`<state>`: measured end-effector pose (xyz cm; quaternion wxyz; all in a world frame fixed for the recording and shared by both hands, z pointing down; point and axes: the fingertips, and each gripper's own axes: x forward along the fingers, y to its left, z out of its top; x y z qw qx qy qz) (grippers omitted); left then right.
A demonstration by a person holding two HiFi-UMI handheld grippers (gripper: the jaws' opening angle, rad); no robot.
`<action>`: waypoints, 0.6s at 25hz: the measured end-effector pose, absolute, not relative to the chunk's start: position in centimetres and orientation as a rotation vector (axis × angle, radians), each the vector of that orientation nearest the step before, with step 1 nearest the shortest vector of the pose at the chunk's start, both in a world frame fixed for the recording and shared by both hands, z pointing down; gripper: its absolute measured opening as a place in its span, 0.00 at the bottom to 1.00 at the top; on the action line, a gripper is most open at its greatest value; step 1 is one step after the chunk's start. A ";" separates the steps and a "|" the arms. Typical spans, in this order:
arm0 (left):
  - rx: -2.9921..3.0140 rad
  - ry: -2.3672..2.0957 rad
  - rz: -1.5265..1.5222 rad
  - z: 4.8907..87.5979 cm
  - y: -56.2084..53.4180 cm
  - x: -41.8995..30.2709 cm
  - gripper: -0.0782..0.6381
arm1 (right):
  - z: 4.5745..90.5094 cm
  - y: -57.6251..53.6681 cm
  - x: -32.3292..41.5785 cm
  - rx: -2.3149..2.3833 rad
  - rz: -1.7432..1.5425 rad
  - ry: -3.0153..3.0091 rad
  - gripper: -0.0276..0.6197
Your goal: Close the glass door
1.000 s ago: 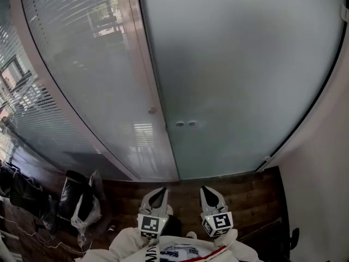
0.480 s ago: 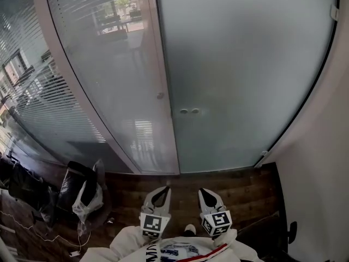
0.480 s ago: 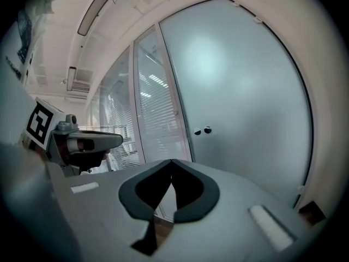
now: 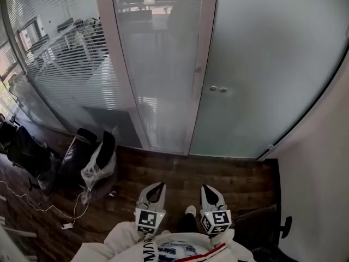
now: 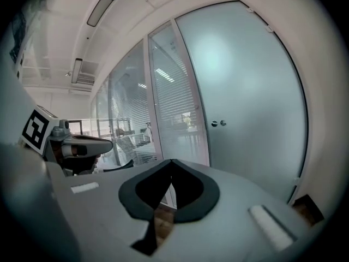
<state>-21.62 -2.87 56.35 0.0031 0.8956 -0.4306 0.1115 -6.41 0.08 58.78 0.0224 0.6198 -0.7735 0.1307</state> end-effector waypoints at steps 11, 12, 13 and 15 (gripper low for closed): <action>2.795 -1.317 0.334 56.9 5.6 -26.7 0.11 | 58.4 8.6 -12.0 1.901 0.389 -2.365 0.05; 2.798 -1.307 0.329 56.9 6.2 -26.5 0.11 | 58.4 9.3 -11.9 1.904 0.386 -2.358 0.05; 2.802 -1.296 0.327 56.9 6.7 -26.3 0.11 | 58.4 9.9 -11.8 1.904 0.380 -2.351 0.05; 2.811 -1.275 0.327 57.0 7.4 -25.8 0.11 | 58.2 10.7 -11.7 1.901 0.356 -2.335 0.05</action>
